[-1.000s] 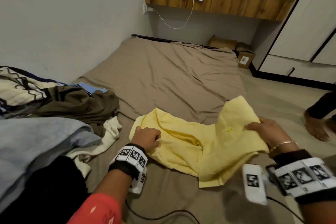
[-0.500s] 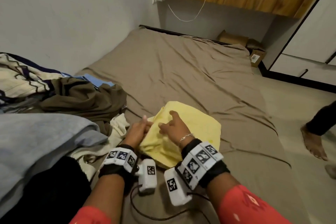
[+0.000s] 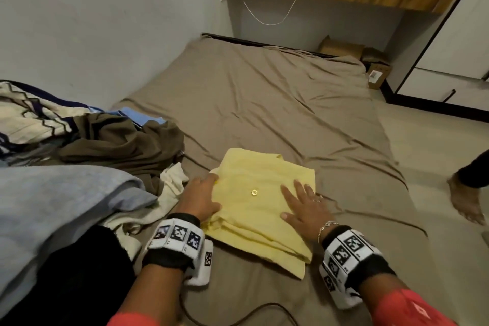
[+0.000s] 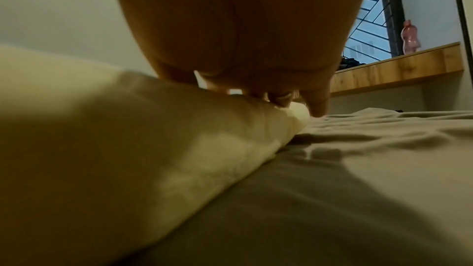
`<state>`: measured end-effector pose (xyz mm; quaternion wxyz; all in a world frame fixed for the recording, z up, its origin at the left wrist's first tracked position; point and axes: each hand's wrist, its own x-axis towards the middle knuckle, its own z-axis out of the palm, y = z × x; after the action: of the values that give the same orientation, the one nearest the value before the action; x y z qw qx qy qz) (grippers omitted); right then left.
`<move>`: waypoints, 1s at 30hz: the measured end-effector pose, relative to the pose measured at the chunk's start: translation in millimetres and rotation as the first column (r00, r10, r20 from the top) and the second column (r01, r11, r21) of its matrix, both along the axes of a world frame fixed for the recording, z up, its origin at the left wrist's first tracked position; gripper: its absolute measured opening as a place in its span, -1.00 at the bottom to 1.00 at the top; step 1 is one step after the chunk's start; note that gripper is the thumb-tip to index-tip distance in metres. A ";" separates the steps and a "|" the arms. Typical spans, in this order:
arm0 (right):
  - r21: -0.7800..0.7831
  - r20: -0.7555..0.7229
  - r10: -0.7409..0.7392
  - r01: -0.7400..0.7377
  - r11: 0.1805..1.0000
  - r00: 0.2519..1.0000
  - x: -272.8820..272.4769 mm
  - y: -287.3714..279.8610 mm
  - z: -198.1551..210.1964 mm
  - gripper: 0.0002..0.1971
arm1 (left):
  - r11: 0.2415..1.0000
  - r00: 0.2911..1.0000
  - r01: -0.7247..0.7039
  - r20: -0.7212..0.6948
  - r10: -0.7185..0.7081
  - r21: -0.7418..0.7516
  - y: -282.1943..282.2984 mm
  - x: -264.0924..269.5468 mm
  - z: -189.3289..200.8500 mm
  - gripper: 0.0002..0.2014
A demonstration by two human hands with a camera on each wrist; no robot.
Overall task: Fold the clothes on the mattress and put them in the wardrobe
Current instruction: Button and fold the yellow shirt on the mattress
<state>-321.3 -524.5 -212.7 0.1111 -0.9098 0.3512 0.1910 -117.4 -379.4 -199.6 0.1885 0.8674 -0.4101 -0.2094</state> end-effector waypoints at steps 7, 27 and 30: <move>0.191 0.296 -0.208 0.156 0.969 0.932 -6.4 -1.8 2.1 -0.28 | 0.869 0.873 0.412 0.153 -0.462 0.275 -17.9 -27.7 -0.2 -0.22; 0.529 0.636 -0.535 0.191 0.827 0.557 -13.5 -18.9 128.2 -0.62 | 0.929 0.927 0.368 -0.062 -0.369 -0.029 -53.9 -67.2 10.8 -0.01; -0.060 0.568 -0.056 0.110 0.992 0.821 -28.3 -25.7 178.2 -0.46 | 0.882 0.889 0.386 -0.147 -0.434 -0.270 -83.9 -85.3 29.9 0.09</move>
<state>-349.7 -550.3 -34.5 0.1770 -0.9135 0.3501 -0.1076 -202.7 -463.3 -169.6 0.2811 0.7063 -0.5852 -0.2824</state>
